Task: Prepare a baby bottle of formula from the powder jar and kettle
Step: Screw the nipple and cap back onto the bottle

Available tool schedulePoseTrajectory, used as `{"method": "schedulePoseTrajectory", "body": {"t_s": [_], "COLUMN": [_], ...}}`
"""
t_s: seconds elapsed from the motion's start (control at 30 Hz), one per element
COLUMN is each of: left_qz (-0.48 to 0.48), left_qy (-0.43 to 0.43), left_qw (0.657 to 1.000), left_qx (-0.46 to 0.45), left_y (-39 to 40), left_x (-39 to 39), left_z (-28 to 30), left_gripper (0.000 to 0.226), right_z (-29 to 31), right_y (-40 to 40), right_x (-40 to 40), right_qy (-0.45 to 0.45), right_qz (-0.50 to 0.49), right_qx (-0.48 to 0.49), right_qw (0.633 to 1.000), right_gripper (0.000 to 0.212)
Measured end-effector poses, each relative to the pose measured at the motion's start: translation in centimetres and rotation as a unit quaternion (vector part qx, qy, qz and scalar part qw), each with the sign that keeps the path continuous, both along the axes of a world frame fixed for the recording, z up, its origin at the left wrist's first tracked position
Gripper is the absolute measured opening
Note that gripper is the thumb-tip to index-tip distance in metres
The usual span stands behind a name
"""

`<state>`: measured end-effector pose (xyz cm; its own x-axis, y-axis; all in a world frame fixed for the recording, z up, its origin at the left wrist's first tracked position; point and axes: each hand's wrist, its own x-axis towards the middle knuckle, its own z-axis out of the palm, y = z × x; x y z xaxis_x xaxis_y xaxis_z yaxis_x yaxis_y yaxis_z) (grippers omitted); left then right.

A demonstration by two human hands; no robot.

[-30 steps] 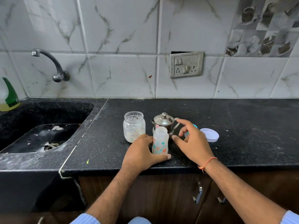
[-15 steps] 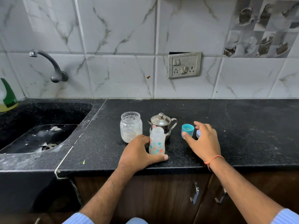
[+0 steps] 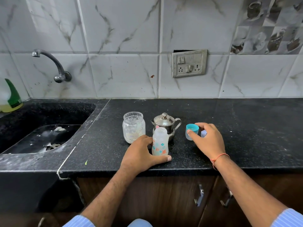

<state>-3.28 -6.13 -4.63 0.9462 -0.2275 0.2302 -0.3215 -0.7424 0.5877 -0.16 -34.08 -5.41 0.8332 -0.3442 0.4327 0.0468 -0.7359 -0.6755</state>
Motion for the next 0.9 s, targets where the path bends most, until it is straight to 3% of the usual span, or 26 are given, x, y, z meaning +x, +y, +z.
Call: {"method": "schedulePoseTrajectory", "body": {"t_s": [0.27, 0.47, 0.67, 0.8, 0.9], "left_qz": [0.0, -0.005, -0.008, -0.007, 0.0], "left_qy": [0.001, -0.001, -0.001, -0.002, -0.006], "left_qw": [1.0, 1.0, 1.0, 1.0, 1.0], "left_qx": [0.001, -0.005, -0.007, -0.007, -0.008], "left_y": [0.0, 0.0, 0.0, 0.0, 0.0], "left_x": [0.1, 0.0, -0.2, 0.0, 0.2], "left_z": [-0.2, -0.1, 0.1, 0.0, -0.3], "left_gripper": [0.063, 0.054, 0.053, 0.055, 0.06], "right_z": [0.1, 0.5, 1.4, 2.0, 3.6], "right_y": [0.1, 0.4, 1.2, 2.2, 3.4], "right_x": [-0.8, -1.2, -2.9, -4.3, -5.1], "right_qy": [-0.065, -0.128, -0.226, -0.215, -0.164], "right_qz": [0.054, 0.068, 0.096, 0.159, 0.227], "right_qx": [0.062, 0.103, 0.122, 0.138, 0.073], "right_qw": [0.995, 0.984, 0.962, 0.954, 0.957], "right_gripper": [0.041, 0.047, 0.045, 0.047, 0.05]}}
